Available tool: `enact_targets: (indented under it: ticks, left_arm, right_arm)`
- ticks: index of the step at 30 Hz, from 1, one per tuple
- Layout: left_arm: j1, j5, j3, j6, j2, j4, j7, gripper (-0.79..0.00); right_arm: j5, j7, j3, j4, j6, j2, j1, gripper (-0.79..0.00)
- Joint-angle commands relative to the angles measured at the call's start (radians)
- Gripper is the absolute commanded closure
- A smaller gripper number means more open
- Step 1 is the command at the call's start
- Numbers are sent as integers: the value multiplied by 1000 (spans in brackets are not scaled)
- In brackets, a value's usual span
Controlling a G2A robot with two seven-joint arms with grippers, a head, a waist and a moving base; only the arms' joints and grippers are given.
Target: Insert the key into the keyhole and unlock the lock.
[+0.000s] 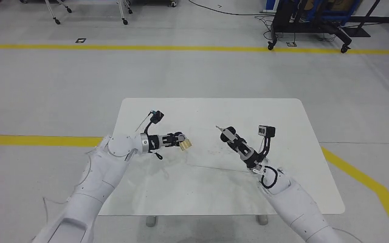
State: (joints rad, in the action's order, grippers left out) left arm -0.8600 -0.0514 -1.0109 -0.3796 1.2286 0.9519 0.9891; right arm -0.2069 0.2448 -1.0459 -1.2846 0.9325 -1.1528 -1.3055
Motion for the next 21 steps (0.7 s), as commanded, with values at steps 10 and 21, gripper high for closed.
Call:
enact_targets:
  ticks: [10, 21]
  left_arm:
    - [-16, -1, -4, 29, 2, -9, -19, 0]
    - [138, -465, 86, 386, 94, -257, 254, 0]
  right_arm:
    - [-2, 2, 3, -2, -18, -1, -3, 0]
    - [-31, -36, 7, -14, -190, -13, -48, 0]
